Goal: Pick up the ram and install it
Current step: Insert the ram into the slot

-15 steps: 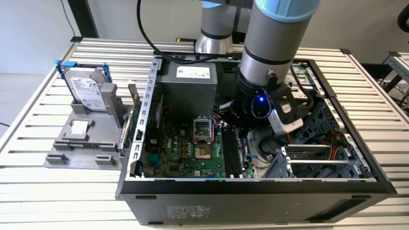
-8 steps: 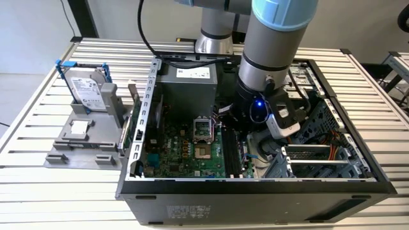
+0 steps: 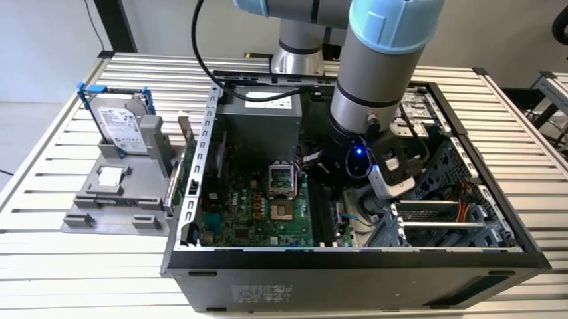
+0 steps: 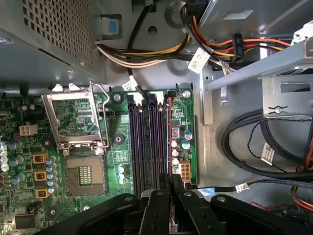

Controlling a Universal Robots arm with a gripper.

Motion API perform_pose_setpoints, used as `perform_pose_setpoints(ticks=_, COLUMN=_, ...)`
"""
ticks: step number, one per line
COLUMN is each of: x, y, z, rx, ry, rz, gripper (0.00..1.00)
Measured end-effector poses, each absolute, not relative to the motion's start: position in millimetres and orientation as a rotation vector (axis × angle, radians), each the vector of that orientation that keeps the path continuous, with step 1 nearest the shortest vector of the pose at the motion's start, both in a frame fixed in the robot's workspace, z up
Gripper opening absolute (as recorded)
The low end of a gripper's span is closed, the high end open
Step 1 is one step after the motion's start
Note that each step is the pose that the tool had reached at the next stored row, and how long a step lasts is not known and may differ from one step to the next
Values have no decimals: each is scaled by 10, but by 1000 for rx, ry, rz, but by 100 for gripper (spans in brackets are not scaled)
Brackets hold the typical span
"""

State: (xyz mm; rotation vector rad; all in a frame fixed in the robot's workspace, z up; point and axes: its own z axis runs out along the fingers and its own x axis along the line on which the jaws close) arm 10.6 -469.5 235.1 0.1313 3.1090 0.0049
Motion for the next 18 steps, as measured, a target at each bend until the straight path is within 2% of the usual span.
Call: perform_pose_setpoints(ticks=18, x=97, y=-4777, z=2305, rx=76, ry=3111, rz=6, gripper=0)
